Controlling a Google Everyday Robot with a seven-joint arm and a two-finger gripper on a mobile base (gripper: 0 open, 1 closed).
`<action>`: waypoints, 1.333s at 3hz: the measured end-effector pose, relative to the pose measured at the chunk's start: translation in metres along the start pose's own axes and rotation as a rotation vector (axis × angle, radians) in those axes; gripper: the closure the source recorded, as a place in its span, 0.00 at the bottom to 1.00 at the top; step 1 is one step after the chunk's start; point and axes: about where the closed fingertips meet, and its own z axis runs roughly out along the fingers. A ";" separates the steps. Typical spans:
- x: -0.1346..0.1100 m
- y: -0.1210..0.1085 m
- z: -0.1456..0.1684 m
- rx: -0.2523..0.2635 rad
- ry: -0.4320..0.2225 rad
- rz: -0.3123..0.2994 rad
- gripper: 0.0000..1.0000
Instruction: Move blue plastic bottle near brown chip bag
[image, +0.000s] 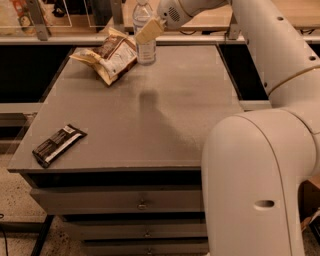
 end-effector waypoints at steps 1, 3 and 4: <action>0.005 -0.011 0.010 0.045 0.000 0.054 0.82; 0.044 -0.011 0.032 0.048 0.031 0.175 0.36; 0.060 0.000 0.044 0.011 0.031 0.211 0.12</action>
Offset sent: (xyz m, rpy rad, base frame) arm 0.0170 -0.0117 -0.0496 0.0362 0.1009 -0.1892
